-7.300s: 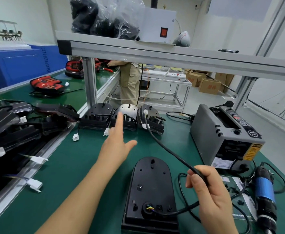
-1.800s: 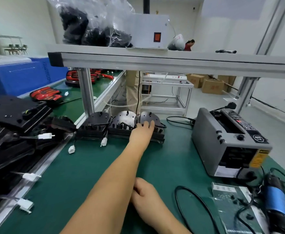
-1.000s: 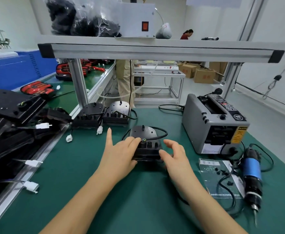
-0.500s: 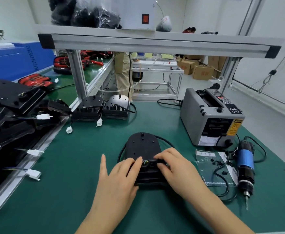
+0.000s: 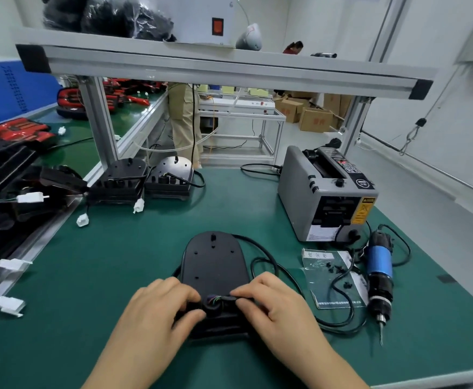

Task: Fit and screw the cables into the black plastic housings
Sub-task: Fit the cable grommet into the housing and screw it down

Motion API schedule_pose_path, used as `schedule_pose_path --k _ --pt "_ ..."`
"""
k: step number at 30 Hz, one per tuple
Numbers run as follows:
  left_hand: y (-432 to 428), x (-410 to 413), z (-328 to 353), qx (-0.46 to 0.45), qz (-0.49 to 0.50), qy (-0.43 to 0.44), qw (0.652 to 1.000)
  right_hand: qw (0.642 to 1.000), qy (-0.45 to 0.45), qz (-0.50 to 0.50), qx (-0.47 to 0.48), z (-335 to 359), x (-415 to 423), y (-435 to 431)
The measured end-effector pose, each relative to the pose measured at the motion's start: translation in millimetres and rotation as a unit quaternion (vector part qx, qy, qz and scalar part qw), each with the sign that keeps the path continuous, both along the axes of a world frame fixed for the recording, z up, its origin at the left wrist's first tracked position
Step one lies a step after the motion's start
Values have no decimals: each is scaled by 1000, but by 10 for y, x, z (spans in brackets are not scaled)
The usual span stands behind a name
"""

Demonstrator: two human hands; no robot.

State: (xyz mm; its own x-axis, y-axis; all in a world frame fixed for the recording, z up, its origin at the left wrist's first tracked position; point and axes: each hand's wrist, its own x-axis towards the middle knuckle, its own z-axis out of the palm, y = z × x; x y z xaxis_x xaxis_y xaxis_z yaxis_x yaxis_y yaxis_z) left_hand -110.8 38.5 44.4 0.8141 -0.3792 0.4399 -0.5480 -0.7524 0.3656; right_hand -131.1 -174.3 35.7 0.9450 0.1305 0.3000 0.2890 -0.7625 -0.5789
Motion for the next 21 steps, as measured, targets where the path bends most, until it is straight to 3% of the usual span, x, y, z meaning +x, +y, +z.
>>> schedule_pose_path --k 7,11,15,18,21 --pt "18 3 -105 -79 -1 58 995 999 47 15 14 90 -74 -120" --pt "32 28 -95 -71 -11 77 994 993 50 -91 -56 285 84 -516" --pt "32 25 -100 -79 -12 85 993 937 111 -258 -210 500 473 -1132" --pt "39 21 -114 -85 -14 85 993 886 182 -290 -312 497 672 -1387" --pt "43 18 -119 -86 -17 90 992 857 204 -295 -370 430 738 -1479"
